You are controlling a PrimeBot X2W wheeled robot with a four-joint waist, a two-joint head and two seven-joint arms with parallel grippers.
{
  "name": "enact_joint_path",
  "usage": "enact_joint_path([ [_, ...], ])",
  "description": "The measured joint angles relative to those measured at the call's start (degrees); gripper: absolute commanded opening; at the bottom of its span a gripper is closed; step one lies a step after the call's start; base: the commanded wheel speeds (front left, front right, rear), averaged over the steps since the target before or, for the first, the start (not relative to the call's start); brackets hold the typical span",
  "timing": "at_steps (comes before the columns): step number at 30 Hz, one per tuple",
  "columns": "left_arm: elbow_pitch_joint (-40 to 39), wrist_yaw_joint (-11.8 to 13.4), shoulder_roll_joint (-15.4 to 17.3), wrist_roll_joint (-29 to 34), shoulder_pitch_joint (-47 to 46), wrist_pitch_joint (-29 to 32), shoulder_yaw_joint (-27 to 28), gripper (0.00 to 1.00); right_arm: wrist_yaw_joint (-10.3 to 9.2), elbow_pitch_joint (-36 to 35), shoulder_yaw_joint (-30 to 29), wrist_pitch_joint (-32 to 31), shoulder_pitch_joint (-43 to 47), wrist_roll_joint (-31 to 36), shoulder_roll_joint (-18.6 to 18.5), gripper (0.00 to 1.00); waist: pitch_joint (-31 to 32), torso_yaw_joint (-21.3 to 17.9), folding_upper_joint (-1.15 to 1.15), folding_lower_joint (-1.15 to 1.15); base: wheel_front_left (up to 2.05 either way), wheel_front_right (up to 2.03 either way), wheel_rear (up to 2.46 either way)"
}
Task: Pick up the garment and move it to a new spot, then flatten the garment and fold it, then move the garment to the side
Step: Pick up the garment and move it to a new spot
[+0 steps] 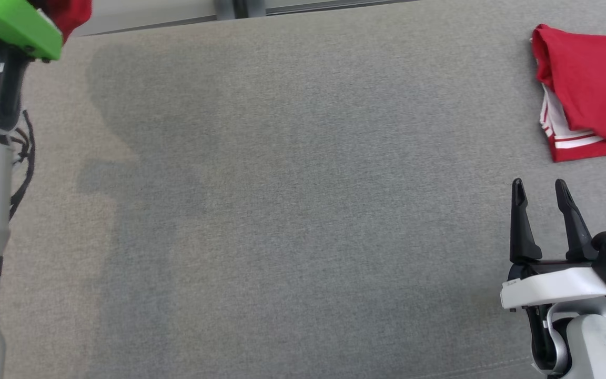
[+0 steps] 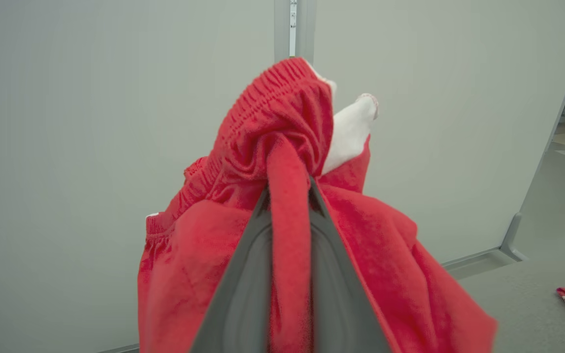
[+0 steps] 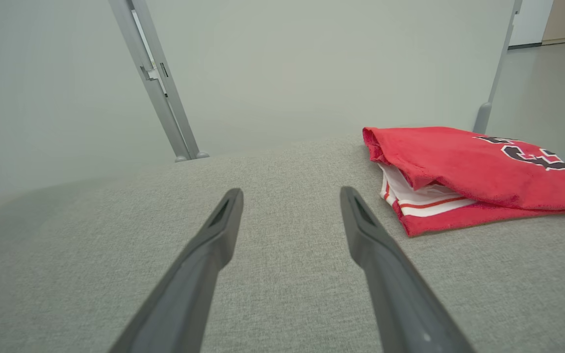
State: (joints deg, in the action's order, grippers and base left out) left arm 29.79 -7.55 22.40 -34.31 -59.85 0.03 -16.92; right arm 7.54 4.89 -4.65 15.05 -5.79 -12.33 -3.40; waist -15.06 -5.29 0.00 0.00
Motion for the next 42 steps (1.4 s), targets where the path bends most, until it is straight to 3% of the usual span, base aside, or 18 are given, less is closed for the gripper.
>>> enact_joint_path([
  [10, -8.7, 0.8, -8.3, 1.8, 3.7, 0.6, -7.8, 0.0, -0.01, 0.6, 0.8, 0.0, 0.2, -1.2, 0.4, 1.0, 1.5, -6.3, 0.0, 0.0, 0.0, 0.0, 0.0],
  [19, -4.6, 0.7, -14.2, 2.4, 13.8, -1.5, -15.6, 0.0, 0.0, 0.8, 1.7, 0.0, 0.3, -2.3, 0.5, 1.0, 2.5, -10.8, 0.0, 0.0, 0.0, 0.0, 0.0],
  [27, 2.6, 1.6, -17.6, 2.7, 22.5, -6.0, -20.3, 0.0, -0.01, 1.0, 1.9, 0.0, 0.7, -3.1, 0.5, 1.0, 2.1, -11.5, 0.0, 0.0, 0.0, 0.0, 0.0],
  [28, 3.7, 1.8, -17.9, 2.9, 23.1, -6.6, -21.0, 0.08, -0.01, 1.1, 2.1, 0.0, 0.7, -3.2, 0.5, 1.0, 2.1, -11.3, 0.0, 0.0, 0.0, 0.0, 0.0],
  [29, 4.8, 1.8, -18.1, 3.2, 23.5, -7.0, -21.6, 0.94, 0.0, 1.2, 2.1, 0.0, 0.7, -3.2, 0.5, 1.0, 2.2, -11.2, 0.0, 0.0, 0.0, 0.0, 0.0],
  [30, 5.8, 1.9, -18.2, 3.3, 23.7, -7.4, -22.1, 1.0, 0.0, 1.3, 2.2, 0.0, 0.7, -3.2, 0.5, 1.0, 2.2, -11.0, 0.0, 0.0, 0.0, 0.0, 0.0],
  [38, 7.9, 2.0, -19.0, 3.4, 23.1, -12.3, -22.8, 1.0, -0.01, 1.6, 2.1, 0.0, 1.3, -2.6, 0.5, 1.0, 3.8, -8.9, 0.0, 0.0, 0.0, 0.0, 0.0],
  [42, 7.2, 2.7, -17.6, 3.9, 23.1, -14.0, -21.8, 1.0, -0.01, 1.3, 2.1, 0.0, 2.3, -2.1, 0.5, 1.0, 5.2, -7.2, 0.0, 0.0, 0.0, 0.0, 0.0],
])
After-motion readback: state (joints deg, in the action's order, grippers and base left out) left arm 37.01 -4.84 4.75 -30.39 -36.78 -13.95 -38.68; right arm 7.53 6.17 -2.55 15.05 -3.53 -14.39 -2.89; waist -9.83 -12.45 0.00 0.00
